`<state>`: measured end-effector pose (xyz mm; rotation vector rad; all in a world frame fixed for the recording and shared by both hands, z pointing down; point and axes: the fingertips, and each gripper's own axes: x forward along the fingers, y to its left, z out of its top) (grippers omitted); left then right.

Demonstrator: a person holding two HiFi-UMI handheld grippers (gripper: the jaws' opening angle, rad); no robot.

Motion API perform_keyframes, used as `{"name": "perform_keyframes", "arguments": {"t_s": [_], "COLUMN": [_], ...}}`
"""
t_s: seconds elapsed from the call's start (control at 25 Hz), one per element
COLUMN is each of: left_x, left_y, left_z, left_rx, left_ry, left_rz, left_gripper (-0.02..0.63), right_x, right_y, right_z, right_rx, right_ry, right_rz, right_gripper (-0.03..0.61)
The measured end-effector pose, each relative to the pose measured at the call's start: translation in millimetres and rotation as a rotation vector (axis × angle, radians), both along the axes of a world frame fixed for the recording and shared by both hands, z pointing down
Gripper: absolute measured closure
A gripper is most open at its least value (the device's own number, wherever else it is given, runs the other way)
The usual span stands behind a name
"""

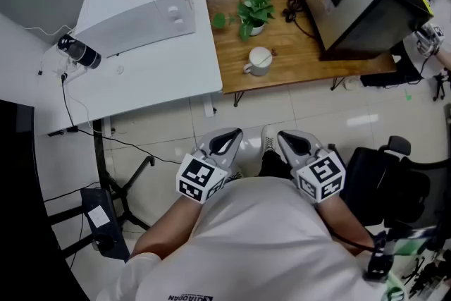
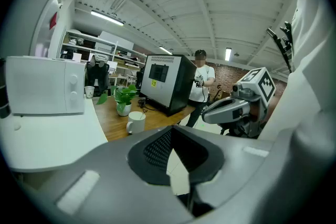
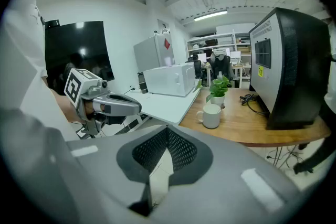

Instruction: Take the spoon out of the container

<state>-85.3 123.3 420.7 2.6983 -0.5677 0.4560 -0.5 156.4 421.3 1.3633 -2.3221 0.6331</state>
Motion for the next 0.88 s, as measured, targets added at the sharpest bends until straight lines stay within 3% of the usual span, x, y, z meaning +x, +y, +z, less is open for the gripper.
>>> {"name": "perform_keyframes", "arguments": {"t_s": [0.24, 0.6, 0.88], "left_x": [24, 81, 112], "left_y": [-38, -121, -170], "left_z": [9, 14, 17], "left_rx": [0.001, 0.004, 0.011], "left_ry": [-0.015, -0.044, -0.080], "left_rz": [-0.024, -0.121, -0.210], "left_gripper": [0.609, 0.609, 0.609], "right_x": [19, 84, 115], "right_y": [-42, -150, -194], "right_z": [8, 11, 21], "right_rx": [0.010, 0.023, 0.017], "right_ry": [-0.010, -0.011, 0.001], "right_rz": [-0.045, -0.124, -0.228], "right_gripper": [0.571, 0.572, 0.571]}}
